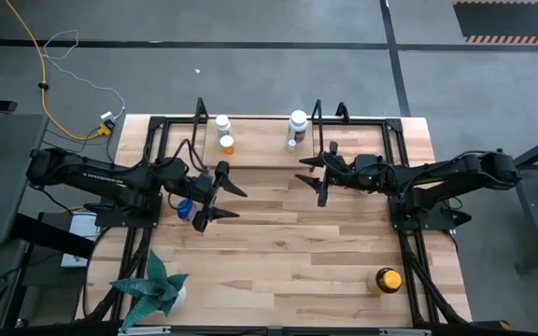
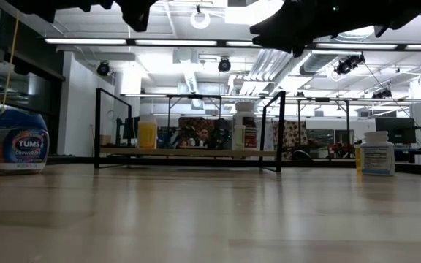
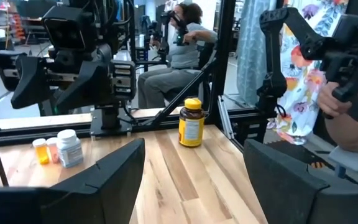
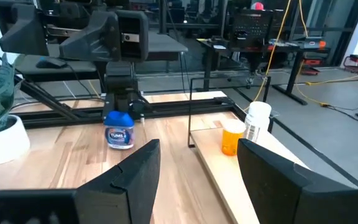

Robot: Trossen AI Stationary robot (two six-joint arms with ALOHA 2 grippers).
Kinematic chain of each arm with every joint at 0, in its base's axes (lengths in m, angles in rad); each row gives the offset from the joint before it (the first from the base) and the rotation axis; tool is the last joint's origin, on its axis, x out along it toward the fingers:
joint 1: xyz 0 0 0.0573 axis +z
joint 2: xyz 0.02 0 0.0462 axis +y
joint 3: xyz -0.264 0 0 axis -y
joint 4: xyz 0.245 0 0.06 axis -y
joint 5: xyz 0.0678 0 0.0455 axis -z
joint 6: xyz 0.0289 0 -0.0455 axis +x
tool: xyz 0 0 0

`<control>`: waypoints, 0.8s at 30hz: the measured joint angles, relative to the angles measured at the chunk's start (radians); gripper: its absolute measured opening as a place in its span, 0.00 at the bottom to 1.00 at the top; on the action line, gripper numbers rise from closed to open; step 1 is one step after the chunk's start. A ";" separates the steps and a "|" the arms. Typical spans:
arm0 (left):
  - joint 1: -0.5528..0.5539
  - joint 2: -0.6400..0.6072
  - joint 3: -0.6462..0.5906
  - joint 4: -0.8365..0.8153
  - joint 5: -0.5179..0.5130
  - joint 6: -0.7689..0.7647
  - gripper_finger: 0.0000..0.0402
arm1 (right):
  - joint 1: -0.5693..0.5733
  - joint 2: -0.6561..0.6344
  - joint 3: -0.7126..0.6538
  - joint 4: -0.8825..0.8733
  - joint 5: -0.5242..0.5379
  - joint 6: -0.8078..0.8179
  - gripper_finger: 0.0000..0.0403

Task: Pick and place medicine bottles onto shelf by color
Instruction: Put the small white pill bottle on the shelf

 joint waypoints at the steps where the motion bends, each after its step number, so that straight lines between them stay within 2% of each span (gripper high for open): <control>1: 0.000 0.000 0.000 0.000 0.000 0.007 0.66 | 0.000 0.000 0.000 0.000 0.000 -0.001 0.51; 5: 0.000 0.000 0.000 0.000 0.000 0.016 0.66 | 0.000 0.000 0.000 0.002 0.032 -0.047 0.51; 11: 0.000 0.000 0.000 0.000 0.000 0.008 0.66 | 0.000 0.000 0.000 -0.002 0.177 -0.029 0.51; 16: 0.000 0.001 0.000 0.000 -0.004 -0.019 0.66 | 0.000 0.000 0.006 -0.020 0.106 0.027 0.51; 18: 0.000 0.002 0.000 0.000 -0.004 -0.030 0.66 | 0.010 0.000 0.022 -0.038 0.121 0.048 0.51; 21: 0.000 0.002 0.000 0.000 -0.004 -0.026 0.66 | 0.032 -0.010 0.080 -0.202 0.201 0.166 0.51; 24: 0.000 0.002 0.000 0.000 -0.004 -0.029 0.66 | 0.058 -0.013 0.197 -0.556 0.219 0.260 0.51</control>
